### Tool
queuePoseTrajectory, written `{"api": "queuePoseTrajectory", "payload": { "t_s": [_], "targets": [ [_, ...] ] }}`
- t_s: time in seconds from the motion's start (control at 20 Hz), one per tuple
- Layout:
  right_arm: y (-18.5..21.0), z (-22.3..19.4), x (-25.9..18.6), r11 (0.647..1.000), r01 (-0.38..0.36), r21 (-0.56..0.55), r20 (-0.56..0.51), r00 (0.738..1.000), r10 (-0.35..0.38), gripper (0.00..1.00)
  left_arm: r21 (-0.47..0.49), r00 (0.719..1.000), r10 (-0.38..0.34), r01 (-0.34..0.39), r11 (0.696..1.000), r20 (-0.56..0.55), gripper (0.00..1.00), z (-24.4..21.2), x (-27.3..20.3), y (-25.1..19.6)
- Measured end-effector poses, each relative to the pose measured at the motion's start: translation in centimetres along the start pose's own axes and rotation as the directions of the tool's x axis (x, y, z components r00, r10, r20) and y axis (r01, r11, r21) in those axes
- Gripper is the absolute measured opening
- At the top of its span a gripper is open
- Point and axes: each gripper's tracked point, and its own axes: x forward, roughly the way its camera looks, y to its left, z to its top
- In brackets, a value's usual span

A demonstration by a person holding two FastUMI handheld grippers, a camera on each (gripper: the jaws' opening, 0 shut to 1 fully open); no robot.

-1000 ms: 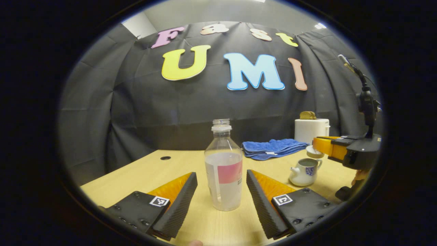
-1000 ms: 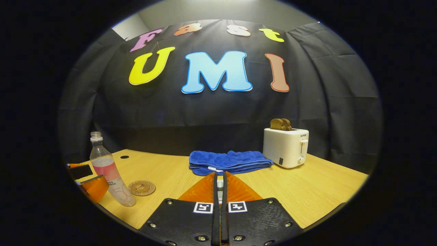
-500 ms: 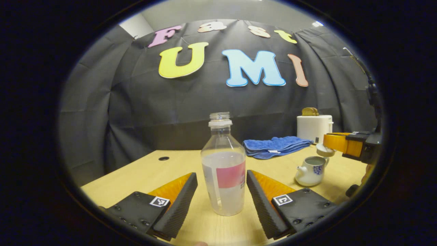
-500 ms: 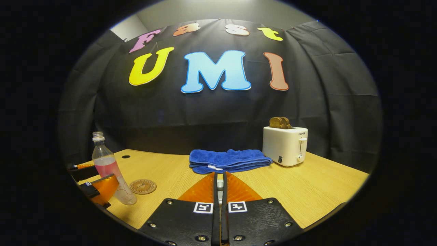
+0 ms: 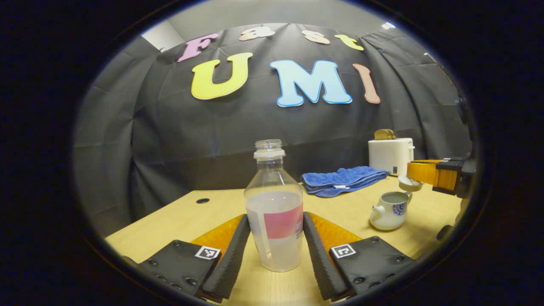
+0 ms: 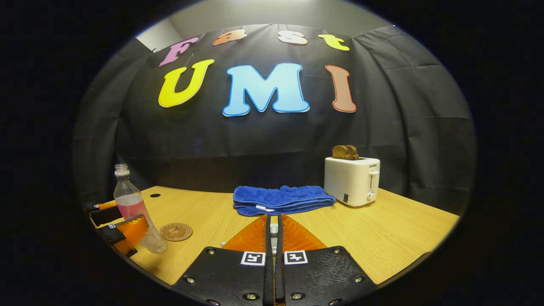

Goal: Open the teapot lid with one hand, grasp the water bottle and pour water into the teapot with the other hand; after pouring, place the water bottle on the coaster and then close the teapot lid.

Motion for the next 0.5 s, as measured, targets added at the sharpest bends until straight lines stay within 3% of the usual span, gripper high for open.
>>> {"api": "queuePoseTrajectory", "payload": {
  "t_s": [0.2,0.5],
  "targets": [
    [-0.1,0.3,-0.3,1.000,0.002,0.010,0.005,1.000,-0.002,0.02,0.117,1.000,-0.008,0.007,0.993,0.009,0.85,0.8,0.5,0.1],
    [-0.4,0.0,-1.1,0.998,-0.008,0.062,-0.013,1.000,0.009,0.02,0.288,0.998,-0.056,0.051,0.956,0.010,0.86,1.9,1.4,-1.1]
  ]
}}
